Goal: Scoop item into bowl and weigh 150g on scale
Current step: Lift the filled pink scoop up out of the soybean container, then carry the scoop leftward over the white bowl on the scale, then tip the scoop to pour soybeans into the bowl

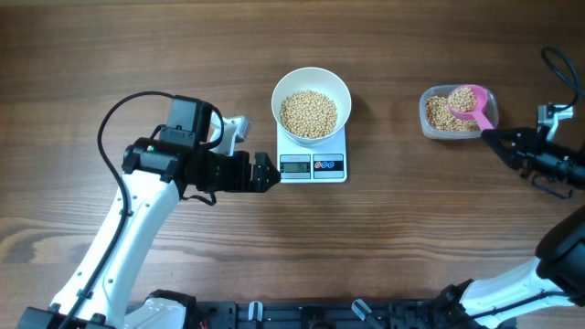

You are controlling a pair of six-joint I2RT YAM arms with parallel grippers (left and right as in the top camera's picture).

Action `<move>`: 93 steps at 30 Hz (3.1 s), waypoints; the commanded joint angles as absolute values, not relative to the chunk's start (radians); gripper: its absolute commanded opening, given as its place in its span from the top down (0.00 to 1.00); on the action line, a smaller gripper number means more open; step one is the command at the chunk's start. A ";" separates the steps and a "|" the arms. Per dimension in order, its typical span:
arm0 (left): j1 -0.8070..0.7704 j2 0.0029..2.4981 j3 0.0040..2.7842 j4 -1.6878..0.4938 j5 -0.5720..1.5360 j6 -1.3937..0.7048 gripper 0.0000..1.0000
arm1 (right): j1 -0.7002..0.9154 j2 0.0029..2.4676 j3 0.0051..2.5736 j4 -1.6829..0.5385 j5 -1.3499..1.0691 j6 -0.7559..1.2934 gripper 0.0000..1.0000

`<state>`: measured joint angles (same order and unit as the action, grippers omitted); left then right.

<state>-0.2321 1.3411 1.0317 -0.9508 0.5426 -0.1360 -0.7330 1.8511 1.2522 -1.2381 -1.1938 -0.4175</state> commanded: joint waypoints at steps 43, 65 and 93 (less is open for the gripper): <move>-0.233 1.343 1.032 -0.952 0.532 -0.138 0.00 | -0.015 1.792 1.329 -0.791 -1.198 0.055 0.95; -0.233 1.343 1.032 -0.952 0.532 -0.138 0.00 | 0.286 1.590 1.329 -0.743 -0.328 -0.200 0.96; -0.233 1.343 1.032 -0.952 0.532 -0.138 0.00 | 0.514 1.589 1.329 -0.689 0.095 -0.407 0.96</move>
<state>-0.2321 1.3411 1.0317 -0.9508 0.5423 -0.1360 0.4862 1.6096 1.3079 -0.6998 -0.0174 -0.3504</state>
